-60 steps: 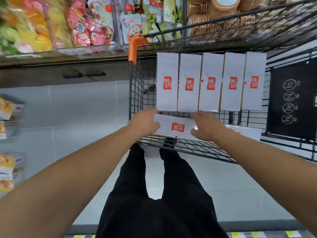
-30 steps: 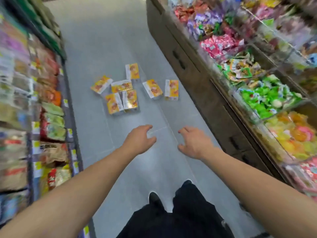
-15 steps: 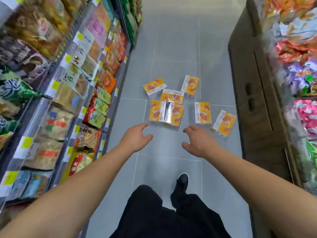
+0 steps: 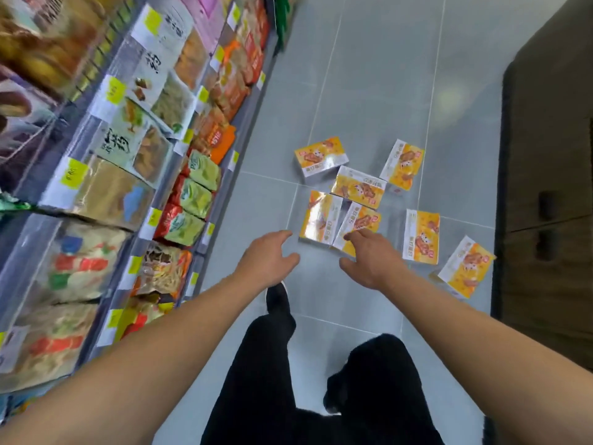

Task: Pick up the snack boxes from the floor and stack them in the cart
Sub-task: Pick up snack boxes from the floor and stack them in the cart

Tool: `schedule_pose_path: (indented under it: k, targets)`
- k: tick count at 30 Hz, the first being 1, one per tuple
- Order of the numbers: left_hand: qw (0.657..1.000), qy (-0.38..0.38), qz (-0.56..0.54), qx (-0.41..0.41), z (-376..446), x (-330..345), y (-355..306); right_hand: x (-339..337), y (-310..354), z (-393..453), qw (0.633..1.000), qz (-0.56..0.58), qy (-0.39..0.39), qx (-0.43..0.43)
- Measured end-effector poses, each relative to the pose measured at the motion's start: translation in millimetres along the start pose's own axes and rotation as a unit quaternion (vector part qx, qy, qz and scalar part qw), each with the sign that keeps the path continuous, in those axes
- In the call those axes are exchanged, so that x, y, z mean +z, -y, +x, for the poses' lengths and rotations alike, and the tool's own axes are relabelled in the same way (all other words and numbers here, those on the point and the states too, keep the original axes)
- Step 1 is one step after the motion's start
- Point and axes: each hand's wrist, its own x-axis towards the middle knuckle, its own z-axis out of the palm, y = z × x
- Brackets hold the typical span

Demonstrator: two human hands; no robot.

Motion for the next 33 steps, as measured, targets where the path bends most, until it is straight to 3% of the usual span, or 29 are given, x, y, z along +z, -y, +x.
schedule_pose_path:
  k: [7, 16, 22, 28, 33]
  targets:
    - [1.000, 0.021, -0.018, -0.010, 161.8, 40.1, 57.6, 68.3, -31.6, 154.9, 0.998, 0.030, 0.028, 0.043]
    - [0.995, 0.068, 0.071, 0.036, 398.8, 184.3, 154.3, 231.9, -120.4, 373.0, 0.995, 0.071, 0.021, 0.068]
    - [0.995, 0.081, 0.049, 0.020, 507.8, 271.3, 201.3, 314.6, -162.4, 461.2, 0.990, 0.047, -0.029, 0.127]
    - [0.987, 0.132, -0.093, 0.001, 545.2, 328.6, 227.2, 352.2, -163.0, 483.7, 0.974, 0.103, -0.126, 0.159]
    - [0.961, 0.135, -0.243, -0.006, 522.6, 327.9, 228.1, 344.4, -151.9, 483.7, 0.961, 0.182, -0.136, 0.160]
